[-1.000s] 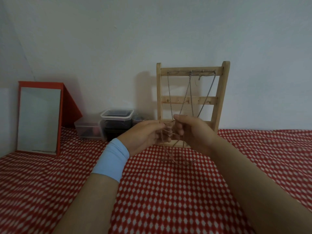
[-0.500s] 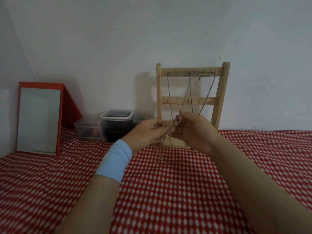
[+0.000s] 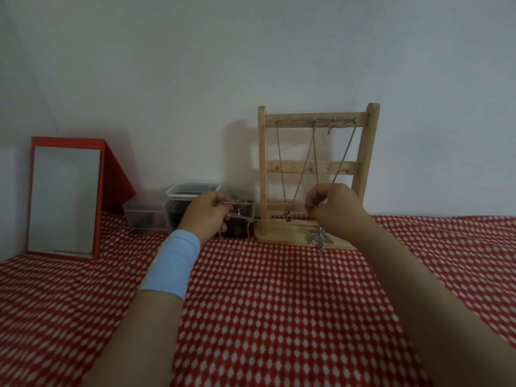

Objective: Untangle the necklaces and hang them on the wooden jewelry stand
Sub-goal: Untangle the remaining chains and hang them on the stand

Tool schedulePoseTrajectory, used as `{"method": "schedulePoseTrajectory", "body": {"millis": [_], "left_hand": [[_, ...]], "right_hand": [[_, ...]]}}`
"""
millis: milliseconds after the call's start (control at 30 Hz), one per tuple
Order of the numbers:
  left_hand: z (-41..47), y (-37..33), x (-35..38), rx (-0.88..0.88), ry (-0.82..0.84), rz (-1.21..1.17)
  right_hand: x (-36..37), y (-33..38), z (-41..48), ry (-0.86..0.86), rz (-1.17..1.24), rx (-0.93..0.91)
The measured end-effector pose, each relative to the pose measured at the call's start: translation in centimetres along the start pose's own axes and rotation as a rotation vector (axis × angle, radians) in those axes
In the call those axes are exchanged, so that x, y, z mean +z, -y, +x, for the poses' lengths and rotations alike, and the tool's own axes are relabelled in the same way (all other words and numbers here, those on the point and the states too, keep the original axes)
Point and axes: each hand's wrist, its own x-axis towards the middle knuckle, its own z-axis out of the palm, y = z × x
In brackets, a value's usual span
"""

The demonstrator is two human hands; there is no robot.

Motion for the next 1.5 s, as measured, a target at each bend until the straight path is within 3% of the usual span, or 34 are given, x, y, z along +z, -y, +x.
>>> {"method": "schedulePoseTrajectory", "body": {"millis": [100, 167, 233, 300, 467, 633, 733, 800, 1000, 1133, 1300, 1500], "left_hand": [[-1.1, -0.7, -0.5, -0.071, 0.338, -0.074], [-1.8, -0.9, -1.2, -0.096, 0.555, 0.006], [-1.9, -0.6, -2.0, -0.08, 0.645, 0.154], [-1.6, 0.2, -2.7, -0.106, 0.643, 0.296], [-0.2, 2.6, -4.1, -0.227, 0.37, 0.511], [0.5, 4.4, -4.9, -0.356, 0.329, 0.756], [0.5, 4.4, -4.3, -0.353, 0.41, 0.847], [0.4, 3.8, -3.4, -0.272, 0.479, 0.839], [-0.8, 1.4, 0.6, -0.014, 0.575, 0.612], [-1.3, 1.7, 2.4, 0.075, 0.579, 0.582], [-1.5, 1.8, 3.5, 0.16, 0.559, 0.473], [-1.5, 1.2, 2.5, 0.085, 0.471, -0.012]], "right_hand": [[0.3, 0.2, -0.1, -0.069, -0.147, 0.055], [-0.1, 0.4, -0.2, -0.012, -0.261, 0.157], [-0.6, 0.4, -0.2, 0.071, -0.332, 0.265], [-0.9, -0.2, 0.0, 0.13, -0.332, 0.346], [-1.2, -1.2, 0.2, 0.26, -0.534, 0.372], [-1.0, -0.9, -0.4, 0.45, -0.748, 0.325], [-0.1, -1.0, -0.3, 0.608, -0.814, 0.249], [0.6, -0.6, -0.4, 0.638, -0.74, 0.174], [3.9, 1.7, -1.9, 0.487, -0.406, -0.166], [6.6, 1.2, -2.5, 0.521, -0.435, -0.268], [6.9, 0.4, -2.3, 0.438, -0.236, -0.179], [5.1, 0.8, -2.1, 0.378, 0.297, -0.011]]}}
